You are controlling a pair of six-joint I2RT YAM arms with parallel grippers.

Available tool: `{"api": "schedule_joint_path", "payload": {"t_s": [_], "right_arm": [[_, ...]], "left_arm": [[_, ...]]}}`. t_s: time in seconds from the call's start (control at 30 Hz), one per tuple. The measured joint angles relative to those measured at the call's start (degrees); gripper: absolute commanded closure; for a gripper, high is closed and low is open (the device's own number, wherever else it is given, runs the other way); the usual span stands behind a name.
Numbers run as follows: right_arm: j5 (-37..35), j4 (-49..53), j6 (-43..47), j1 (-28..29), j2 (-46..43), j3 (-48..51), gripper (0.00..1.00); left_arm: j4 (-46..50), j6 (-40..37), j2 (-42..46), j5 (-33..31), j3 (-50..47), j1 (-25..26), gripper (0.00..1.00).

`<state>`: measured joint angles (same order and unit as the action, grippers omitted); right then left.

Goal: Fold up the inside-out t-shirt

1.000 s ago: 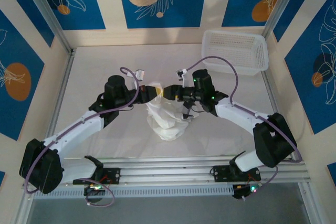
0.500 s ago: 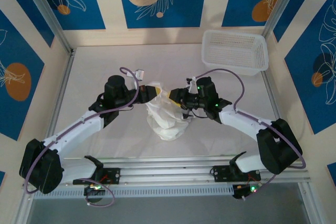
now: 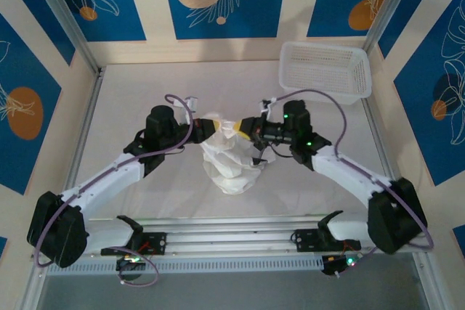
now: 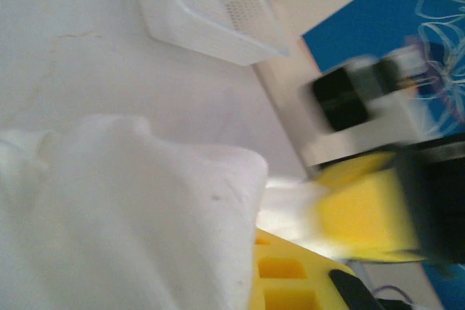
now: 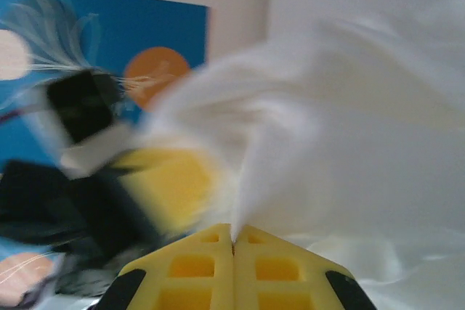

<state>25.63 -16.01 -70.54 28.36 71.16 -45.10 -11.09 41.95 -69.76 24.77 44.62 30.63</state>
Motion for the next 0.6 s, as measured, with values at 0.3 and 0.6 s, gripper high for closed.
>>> {"api": "schedule_joint_path", "payload": {"t_s": [0.3,0.6], "right_arm": [[3.4,-1.5,-2.4,-6.2,-3.2,-2.7,1.00],[5.8,-0.5,-2.4,-7.1,-1.6,-2.6,1.00]], "left_arm": [[1.6,-6.1,0.5,-1.6,-5.5,-1.6,0.36],[17.1,-27.9,12.8,-18.2,1.4,6.4,0.40]]}}
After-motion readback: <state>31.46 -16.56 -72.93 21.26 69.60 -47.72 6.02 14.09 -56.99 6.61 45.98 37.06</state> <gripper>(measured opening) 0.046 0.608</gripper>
